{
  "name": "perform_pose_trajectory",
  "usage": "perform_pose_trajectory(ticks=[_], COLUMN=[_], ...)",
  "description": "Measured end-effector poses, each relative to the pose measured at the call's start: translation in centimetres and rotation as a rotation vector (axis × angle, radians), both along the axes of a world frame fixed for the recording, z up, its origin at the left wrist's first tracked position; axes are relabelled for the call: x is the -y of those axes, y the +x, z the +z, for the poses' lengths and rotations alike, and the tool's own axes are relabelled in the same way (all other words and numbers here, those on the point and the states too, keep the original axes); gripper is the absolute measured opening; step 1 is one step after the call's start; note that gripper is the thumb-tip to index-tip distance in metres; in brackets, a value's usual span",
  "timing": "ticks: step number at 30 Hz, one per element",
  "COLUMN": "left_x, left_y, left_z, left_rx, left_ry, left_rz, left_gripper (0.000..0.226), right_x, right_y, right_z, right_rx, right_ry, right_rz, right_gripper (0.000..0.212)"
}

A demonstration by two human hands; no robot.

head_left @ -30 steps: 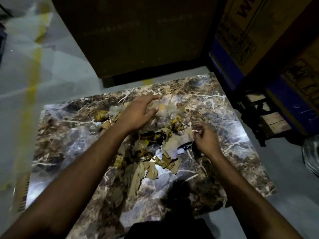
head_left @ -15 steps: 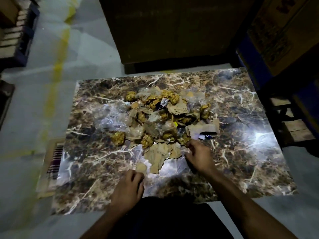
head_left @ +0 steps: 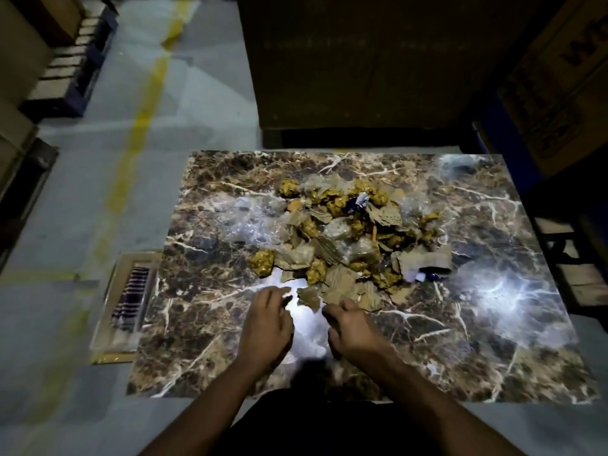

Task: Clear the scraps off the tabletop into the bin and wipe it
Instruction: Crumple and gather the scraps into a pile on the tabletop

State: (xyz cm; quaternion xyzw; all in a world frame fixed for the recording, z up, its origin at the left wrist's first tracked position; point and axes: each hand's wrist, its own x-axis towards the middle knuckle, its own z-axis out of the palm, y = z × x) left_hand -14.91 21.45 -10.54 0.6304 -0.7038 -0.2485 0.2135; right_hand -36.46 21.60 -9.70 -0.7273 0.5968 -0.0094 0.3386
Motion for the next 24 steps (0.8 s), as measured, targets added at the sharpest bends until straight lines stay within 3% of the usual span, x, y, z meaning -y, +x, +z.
perform_pose_trajectory(ticks=[4, 9, 11, 14, 17, 19, 21, 24], left_x=[3.5, 8.2, 8.7, 9.1, 10.6, 12.7, 14.9, 17.0], left_y=[3.0, 3.6, 3.7, 5.5, 7.4, 8.5, 9.3, 9.6], left_z=[0.3, 0.0, 0.2, 0.4, 1.0, 1.2, 1.1, 0.1], left_rx=[-0.106, -0.124, -0.172, -0.226, -0.348, -0.402, -0.439, -0.553], left_ry=[0.161, 0.253, 0.24, 0.183, 0.079, 0.112, 0.235, 0.438], left_rz=[0.309, 0.093, 0.076, 0.26, 0.478, 0.573, 0.554, 0.399], left_gripper=[0.064, 0.07, 0.07, 0.06, 0.041, 0.041, 0.051, 0.064], right_x=[0.3, 3.5, 4.3, 5.6, 9.2, 13.7, 18.9, 25.9], right_y=[2.1, 5.2, 5.7, 6.5, 7.9, 9.2, 10.4, 12.3], right_z=[1.0, 0.7, 1.4, 4.3, 8.3, 10.3, 10.5, 9.0], right_rx=[-0.043, -0.06, -0.104, -0.161, -0.062, 0.044, 0.034, -0.227], right_ry=[0.046, 0.041, 0.031, -0.04, -0.172, -0.238, -0.31, -0.212], right_rz=[0.155, 0.132, 0.074, 0.092, 0.092, 0.046, 0.05, 0.189], right_gripper=[0.021, 0.055, 0.046, 0.023, 0.015, 0.01, 0.03, 0.07])
